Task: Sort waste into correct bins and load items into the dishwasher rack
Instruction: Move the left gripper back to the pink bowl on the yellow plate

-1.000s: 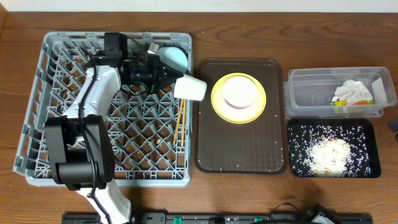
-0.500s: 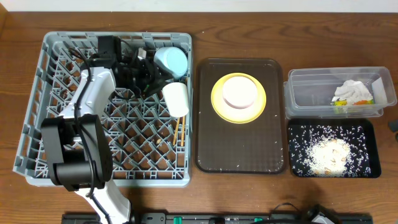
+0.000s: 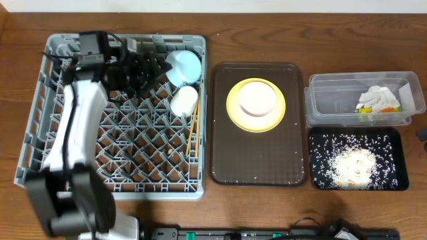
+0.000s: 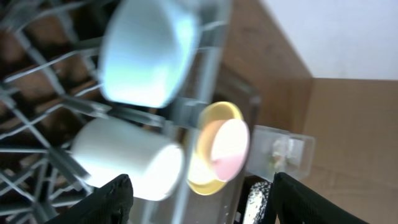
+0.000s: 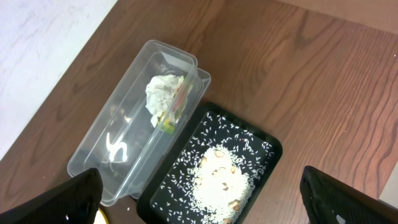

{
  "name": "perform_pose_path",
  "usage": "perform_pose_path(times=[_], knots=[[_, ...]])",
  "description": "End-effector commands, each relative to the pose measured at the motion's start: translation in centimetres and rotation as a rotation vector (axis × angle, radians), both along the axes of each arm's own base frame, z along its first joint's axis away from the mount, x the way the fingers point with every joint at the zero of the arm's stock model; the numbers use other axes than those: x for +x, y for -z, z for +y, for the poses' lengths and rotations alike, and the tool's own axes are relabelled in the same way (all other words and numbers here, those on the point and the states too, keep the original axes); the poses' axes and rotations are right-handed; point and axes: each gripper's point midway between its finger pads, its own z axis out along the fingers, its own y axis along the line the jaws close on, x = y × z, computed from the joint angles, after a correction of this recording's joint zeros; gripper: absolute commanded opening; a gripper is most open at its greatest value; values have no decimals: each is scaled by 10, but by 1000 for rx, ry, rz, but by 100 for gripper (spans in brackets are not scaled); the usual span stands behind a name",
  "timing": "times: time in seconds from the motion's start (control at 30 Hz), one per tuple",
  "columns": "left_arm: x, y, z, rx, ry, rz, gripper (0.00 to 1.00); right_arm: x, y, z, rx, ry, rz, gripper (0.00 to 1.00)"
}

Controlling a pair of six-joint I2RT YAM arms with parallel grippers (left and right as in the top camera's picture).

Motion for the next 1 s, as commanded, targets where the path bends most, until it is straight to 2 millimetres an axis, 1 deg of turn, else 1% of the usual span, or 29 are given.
perform_pose_path(times=[0.0,0.07,0.17,0.23,0.33,0.4,0.5,0.57,0.63,0.7,0.8,0.97], knots=[[-11,-50,-9,74,9,-141,74,-2,0,-2,6,21,-5,99],[-23,-67,-19,138,10,-191,73,-2,0,-2,6,21,-5,99],[-42,-81,-41,243,34,-250,73,-2,0,-2,6,21,-5,99],[-54,-83,-62,315,68,-274,72,-2,0,-2,6,21,-5,99],[-68,-74,-99,407,143,-295,72,-2,0,-2,6,21,-5,99],[-76,-63,-130,474,202,-319,72,-2,0,-2,6,21,-5,99],[-81,-47,-174,539,270,-363,72,-2,0,-2,6,21,-5,99],[-81,-32,-201,586,298,-394,72,-2,0,-2,6,21,-5,99],[-78,-15,-221,642,303,-417,73,-2,0,-2,6,21,-5,99],[-72,4,-235,695,302,-432,73,-2,0,-2,6,21,-5,99],[-63,35,-256,743,352,-454,73,-2,0,-2,6,21,-5,99],[-43,82,-282,771,398,-490,73,-2,0,-2,6,21,-5,99]])
